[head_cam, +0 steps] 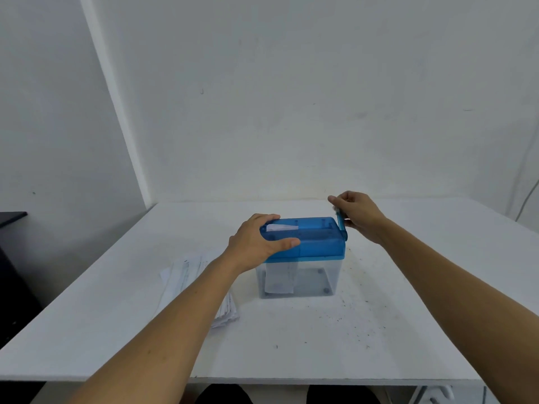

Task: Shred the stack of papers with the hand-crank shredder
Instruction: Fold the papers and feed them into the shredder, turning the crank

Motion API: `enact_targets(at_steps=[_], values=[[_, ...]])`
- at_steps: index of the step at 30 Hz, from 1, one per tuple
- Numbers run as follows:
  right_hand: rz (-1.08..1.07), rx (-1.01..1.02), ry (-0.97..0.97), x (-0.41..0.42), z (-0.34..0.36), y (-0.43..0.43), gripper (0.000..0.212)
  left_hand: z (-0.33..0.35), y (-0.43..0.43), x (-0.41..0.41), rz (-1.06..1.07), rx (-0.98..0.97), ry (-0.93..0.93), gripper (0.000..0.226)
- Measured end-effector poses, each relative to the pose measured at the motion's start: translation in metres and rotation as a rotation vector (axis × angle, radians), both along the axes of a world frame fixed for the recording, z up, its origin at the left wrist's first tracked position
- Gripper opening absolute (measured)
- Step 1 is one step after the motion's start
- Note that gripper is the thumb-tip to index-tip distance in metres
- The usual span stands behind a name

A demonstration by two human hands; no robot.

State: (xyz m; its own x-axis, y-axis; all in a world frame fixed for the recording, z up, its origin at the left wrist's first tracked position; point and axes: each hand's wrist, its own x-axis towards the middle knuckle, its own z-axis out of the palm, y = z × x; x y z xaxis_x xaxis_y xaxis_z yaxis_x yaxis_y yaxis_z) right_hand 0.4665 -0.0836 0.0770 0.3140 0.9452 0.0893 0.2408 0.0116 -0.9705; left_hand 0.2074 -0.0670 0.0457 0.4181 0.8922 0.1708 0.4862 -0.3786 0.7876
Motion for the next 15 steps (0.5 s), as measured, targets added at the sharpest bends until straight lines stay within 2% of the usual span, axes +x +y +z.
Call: enact_targets(at_steps=[5,10,13,15], values=[[-0.08,-0.076,-0.064,-0.004,-0.026,0.01,0.031,-0.002,0.0,0.0,0.01,-0.005,-0.021,0.112],[-0.106,-0.123,-0.037,-0.006,-0.049,0.004,0.031,-0.003,0.001,0.0,0.014,-0.001,-0.018,0.111],[-0.083,-0.253,-0.137,-0.006,-0.063,-0.01,0.022,-0.004,0.002,0.001,0.018,0.001,-0.012,0.11],[-0.06,-0.301,-0.19,-0.006,-0.069,-0.023,0.023,-0.003,0.001,0.001,0.022,0.006,-0.014,0.108]])
